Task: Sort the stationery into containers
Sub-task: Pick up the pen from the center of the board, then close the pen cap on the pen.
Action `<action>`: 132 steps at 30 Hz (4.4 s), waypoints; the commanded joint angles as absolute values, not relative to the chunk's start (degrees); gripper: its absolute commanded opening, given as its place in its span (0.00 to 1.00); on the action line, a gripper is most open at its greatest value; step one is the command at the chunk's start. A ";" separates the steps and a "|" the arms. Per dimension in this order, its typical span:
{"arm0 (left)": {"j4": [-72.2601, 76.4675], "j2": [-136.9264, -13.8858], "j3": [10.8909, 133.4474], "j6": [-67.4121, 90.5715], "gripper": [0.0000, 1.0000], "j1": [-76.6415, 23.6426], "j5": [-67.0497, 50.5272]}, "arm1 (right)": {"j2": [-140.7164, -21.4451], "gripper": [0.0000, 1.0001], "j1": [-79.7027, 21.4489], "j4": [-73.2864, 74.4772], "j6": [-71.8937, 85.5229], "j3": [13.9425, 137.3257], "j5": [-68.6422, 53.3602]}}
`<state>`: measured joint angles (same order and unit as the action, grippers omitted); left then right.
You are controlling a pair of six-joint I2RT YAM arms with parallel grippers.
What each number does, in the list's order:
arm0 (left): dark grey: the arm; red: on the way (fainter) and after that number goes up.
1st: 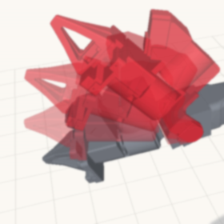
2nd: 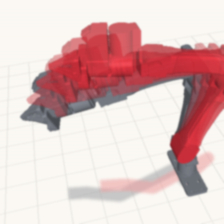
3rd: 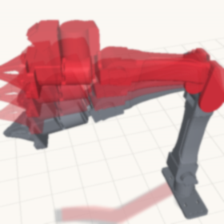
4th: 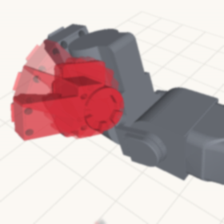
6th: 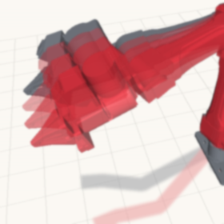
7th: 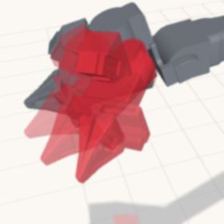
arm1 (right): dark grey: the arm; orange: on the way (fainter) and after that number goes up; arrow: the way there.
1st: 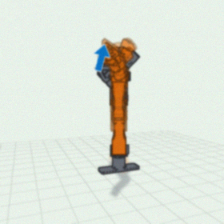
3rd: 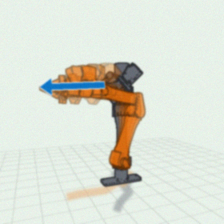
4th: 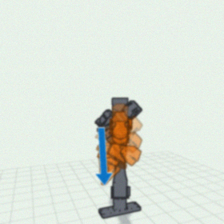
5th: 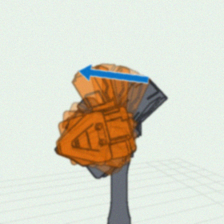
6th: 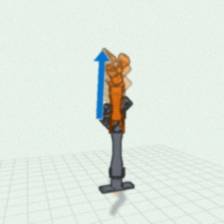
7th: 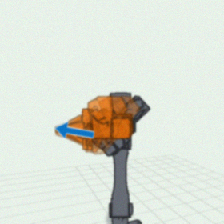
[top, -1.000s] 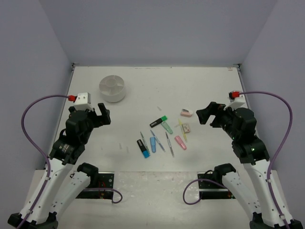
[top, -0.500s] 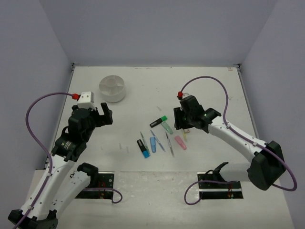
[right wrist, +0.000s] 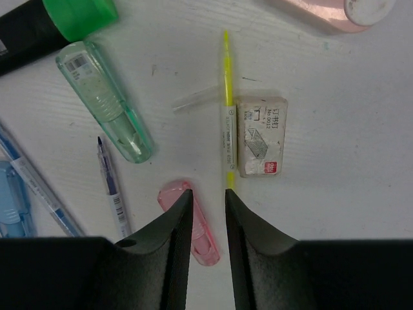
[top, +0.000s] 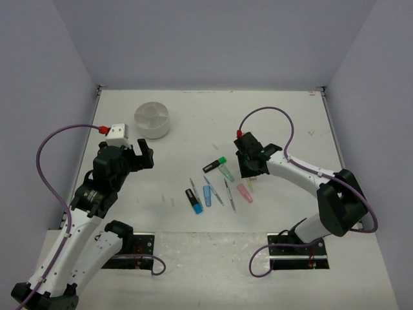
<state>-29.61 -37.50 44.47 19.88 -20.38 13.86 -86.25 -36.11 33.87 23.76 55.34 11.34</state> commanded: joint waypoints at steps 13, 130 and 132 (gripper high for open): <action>-27.33 -36.98 44.65 18.12 1.00 -20.04 13.27 | -92.90 0.24 -34.05 33.82 22.57 59.76 11.94; -48.16 -135.16 115.84 63.82 0.43 -41.49 23.64 | -64.40 0.00 -30.76 32.78 21.53 57.13 13.10; -48.01 -135.49 115.85 63.62 0.41 -41.27 23.95 | -64.71 0.00 -30.76 32.78 21.35 56.87 13.13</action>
<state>-50.21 -135.04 113.60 64.34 -41.72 23.72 -63.83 -30.79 34.71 22.44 57.48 14.60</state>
